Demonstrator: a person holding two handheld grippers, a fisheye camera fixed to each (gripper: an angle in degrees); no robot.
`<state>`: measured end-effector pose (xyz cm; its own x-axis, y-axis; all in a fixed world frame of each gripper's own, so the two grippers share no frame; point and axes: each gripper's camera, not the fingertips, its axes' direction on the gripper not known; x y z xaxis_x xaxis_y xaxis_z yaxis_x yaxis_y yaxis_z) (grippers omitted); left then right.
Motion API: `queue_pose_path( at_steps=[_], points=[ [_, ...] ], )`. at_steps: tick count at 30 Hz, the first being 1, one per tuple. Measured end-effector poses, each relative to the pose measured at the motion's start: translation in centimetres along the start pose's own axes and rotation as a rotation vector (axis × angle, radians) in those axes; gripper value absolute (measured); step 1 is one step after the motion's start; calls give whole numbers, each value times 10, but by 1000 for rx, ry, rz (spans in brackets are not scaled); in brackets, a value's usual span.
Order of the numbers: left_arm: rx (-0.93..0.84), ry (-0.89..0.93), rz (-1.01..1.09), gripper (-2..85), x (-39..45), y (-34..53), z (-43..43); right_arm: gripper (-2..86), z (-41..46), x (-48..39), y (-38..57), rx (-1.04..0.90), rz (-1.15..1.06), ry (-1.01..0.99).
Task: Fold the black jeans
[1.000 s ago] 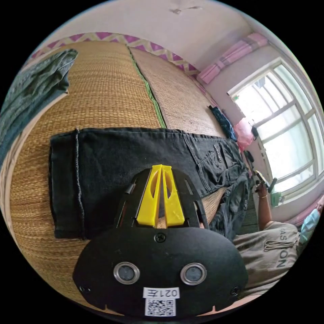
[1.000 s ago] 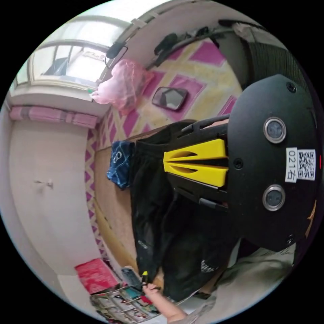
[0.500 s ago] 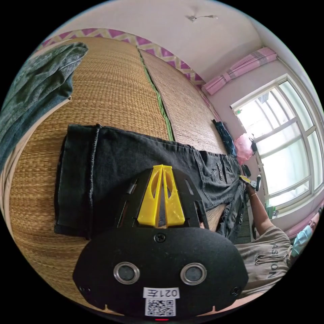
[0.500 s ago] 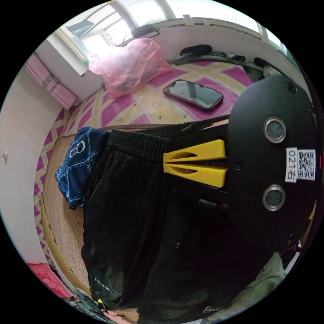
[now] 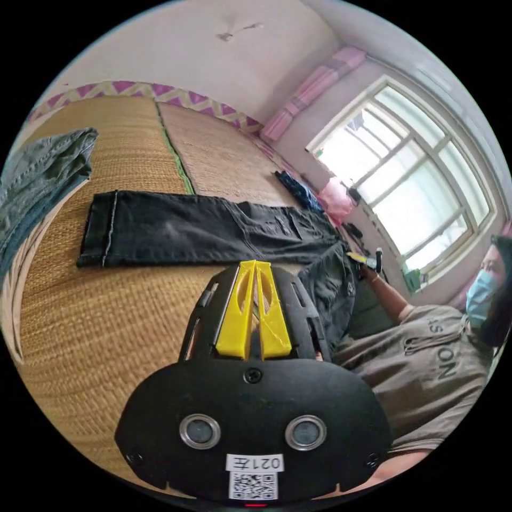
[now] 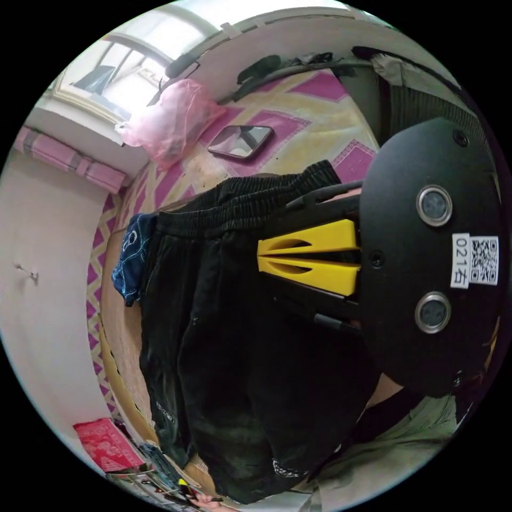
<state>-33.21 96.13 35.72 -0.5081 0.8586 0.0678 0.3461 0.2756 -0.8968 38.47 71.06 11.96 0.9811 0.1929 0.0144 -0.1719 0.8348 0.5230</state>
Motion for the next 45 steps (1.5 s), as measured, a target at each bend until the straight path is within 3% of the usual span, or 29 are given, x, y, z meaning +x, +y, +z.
queue_pose_path(
  at_steps=[2,5,10,15,19,30,45],
  points=[
    [18,-6,19,-9,31,28,-22,-6,-18,10,16,-31,29,-2],
    [126,-85,-15,-9,74,94,-70,-3,-77,35,79,125,156,17],
    [336,-221,-193,-9,115,218,-135,37,-129,102,232,237,547,-109],
    [512,-22,-570,-3,92,333,-159,74,-103,152,344,234,828,-407],
    [555,81,-689,29,81,373,-157,77,-75,171,401,287,957,-615],
    [578,68,-731,82,92,400,-194,118,-62,194,470,284,1041,-772],
    [578,2,-860,80,70,420,-201,110,-43,183,518,258,1049,-754]
  ],
)
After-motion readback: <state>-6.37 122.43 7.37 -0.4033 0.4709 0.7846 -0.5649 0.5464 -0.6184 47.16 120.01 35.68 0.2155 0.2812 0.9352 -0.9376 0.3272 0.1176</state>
